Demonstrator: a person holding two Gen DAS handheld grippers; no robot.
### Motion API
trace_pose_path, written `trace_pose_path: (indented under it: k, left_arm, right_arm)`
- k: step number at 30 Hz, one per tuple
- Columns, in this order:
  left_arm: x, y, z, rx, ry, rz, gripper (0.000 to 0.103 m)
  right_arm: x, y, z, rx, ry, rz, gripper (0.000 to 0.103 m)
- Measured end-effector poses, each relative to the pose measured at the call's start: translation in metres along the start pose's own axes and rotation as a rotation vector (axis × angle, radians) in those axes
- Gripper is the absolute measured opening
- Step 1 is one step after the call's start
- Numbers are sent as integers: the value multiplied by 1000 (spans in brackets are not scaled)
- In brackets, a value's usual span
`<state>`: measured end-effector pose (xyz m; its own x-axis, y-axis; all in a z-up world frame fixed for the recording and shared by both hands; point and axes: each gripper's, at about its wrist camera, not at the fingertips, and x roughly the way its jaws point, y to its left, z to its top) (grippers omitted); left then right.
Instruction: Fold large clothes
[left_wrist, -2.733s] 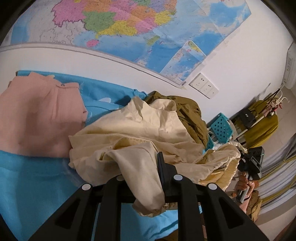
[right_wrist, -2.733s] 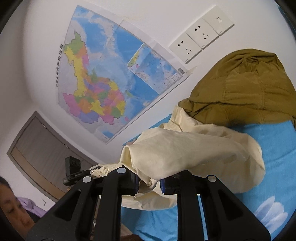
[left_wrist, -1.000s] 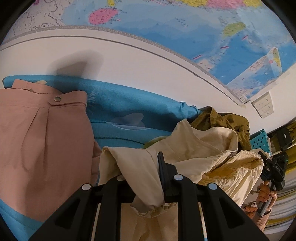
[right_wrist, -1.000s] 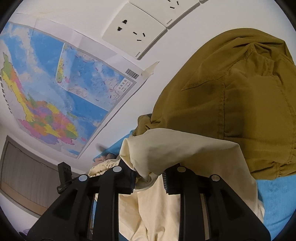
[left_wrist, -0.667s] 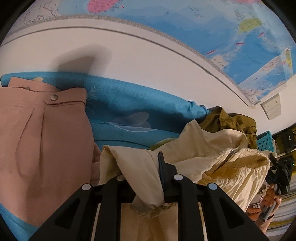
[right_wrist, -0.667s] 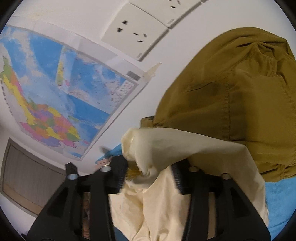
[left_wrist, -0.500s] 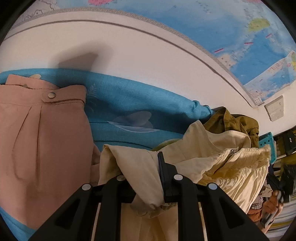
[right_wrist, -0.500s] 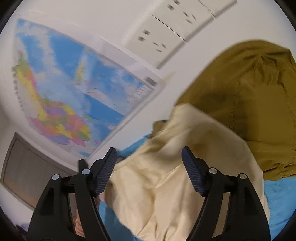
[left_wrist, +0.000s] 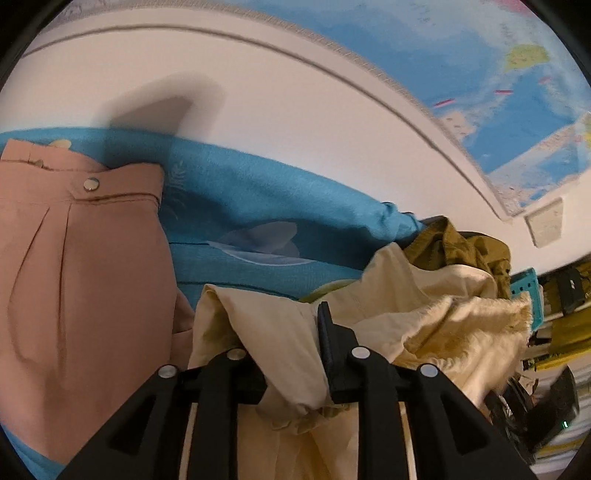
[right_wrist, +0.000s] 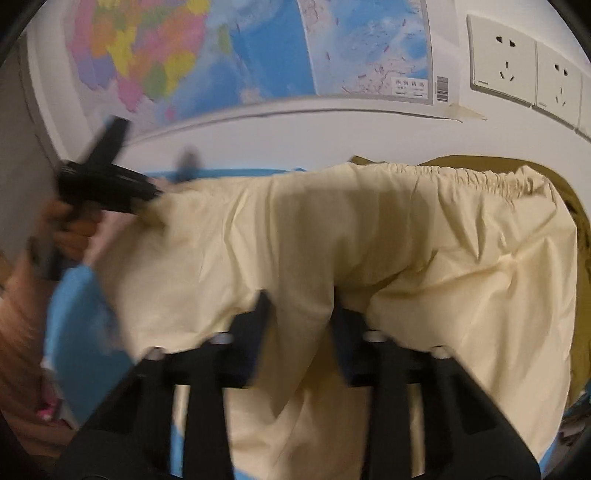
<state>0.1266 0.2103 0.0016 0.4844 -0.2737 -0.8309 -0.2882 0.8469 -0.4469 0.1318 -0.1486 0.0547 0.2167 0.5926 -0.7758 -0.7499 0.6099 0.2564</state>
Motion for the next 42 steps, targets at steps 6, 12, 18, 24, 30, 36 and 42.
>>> trace_pose_path:
  k: [6,12,18,24,30,36,42]
  left_arm:
    - [-41,-11,-11,50,-81,-101,42]
    - [-77,-25,-32,120,-211,-104,49]
    - [-104,-27,-51,154,-344,-96,56]
    - [-72,-64,-77,366,-254,-123,59]
    - [9,-67,-87,371,-73,-54,50]
    - [28,-51,-78,309,-40,-57,44]
    - [38,-53,-71,302,-47,-31,45]
  right_arm:
    - [-3,-10,11,36,-46,11,4]
    - [2,-15,31,71,-82,11,2]
    - [21,-23,33,106,-63,-5,2]
    - [24,-26,45,109,-85,-29,2]
    - [37,-36,35,116,-55,-1,7]
    - [-22,-40,5,75,-142,37,38]
    - [3,-65,-16,82,-47,-131,9]
